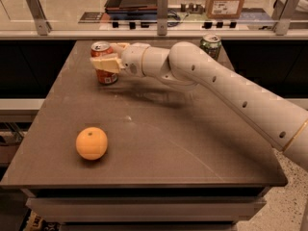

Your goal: Pick coke can

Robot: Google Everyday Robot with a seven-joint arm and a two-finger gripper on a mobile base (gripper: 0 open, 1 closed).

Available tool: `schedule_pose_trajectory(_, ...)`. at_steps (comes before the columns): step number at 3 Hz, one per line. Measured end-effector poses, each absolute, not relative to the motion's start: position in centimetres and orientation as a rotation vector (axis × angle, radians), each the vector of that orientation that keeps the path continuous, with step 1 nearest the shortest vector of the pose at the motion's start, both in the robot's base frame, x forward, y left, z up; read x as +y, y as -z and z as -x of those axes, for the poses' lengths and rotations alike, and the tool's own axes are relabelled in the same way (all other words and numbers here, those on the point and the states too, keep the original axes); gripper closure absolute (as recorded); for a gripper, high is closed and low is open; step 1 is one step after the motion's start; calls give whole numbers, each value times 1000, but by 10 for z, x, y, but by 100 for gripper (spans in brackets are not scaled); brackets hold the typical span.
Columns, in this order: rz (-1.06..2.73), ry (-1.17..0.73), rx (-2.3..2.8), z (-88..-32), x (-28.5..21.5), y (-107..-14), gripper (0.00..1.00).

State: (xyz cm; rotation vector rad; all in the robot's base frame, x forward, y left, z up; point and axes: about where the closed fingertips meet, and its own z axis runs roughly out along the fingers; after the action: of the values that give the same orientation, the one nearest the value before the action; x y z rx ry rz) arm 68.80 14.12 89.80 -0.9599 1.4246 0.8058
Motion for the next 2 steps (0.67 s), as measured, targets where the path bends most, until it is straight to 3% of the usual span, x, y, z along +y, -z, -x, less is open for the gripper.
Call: schedule_pose_trajectory(2, 971, -810, 1400, -692, 135, -914, 100)
